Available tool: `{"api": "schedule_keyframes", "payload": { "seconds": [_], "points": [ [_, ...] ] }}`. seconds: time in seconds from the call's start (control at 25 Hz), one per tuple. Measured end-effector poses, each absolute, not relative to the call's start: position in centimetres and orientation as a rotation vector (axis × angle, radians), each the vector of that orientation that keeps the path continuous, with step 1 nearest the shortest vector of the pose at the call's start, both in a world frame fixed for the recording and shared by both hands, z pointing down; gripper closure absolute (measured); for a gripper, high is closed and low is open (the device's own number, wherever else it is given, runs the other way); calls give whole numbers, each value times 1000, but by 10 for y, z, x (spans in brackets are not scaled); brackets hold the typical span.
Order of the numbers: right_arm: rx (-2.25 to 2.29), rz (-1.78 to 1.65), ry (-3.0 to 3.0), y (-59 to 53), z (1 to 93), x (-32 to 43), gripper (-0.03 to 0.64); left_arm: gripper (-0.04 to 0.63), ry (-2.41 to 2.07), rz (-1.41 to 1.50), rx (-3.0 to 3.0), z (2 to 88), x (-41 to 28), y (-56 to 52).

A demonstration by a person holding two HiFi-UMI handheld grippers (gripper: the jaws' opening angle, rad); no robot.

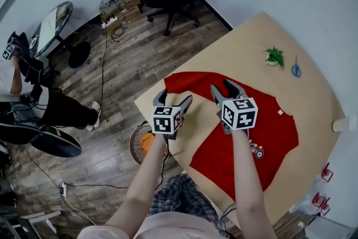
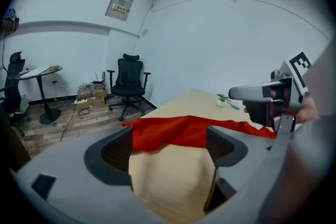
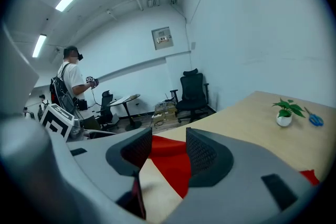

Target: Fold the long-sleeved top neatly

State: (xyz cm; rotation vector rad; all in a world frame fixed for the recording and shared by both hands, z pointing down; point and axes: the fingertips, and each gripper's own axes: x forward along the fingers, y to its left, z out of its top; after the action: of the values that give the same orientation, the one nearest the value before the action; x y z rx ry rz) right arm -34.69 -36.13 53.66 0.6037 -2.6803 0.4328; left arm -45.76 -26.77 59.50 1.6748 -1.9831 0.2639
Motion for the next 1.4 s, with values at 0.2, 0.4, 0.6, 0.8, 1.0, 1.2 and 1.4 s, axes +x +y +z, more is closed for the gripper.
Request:
{"api": "schedule_keyframes", "payload": {
  "seconds": [0.2,0.4,0.6,0.8,1.0,1.2,1.4],
  "points": [
    [494,392,-2668,-347,547,-387,414,184,-2041,287,1576,606,-493,-265],
    [419,360,-2641,-341,562,-417,420,223,-2068,269,1453,623,-525,-265],
    [388,350,-2627,-340,571,-432,425,284,-2089,294,1344,642,-548,-265],
    [388,375,-2609,-333,585,-432,428,315,-2044,379,1329,660,-547,-266],
    [406,392,-2595,-333,590,-423,430,374,-1996,371,1314,666,-533,-268],
    [429,392,-2590,-336,591,-413,430,456,-1958,302,1314,670,-519,-271],
    [453,415,-2574,-339,596,-402,431,560,-1937,317,1310,672,-517,-272]
  ]
}}
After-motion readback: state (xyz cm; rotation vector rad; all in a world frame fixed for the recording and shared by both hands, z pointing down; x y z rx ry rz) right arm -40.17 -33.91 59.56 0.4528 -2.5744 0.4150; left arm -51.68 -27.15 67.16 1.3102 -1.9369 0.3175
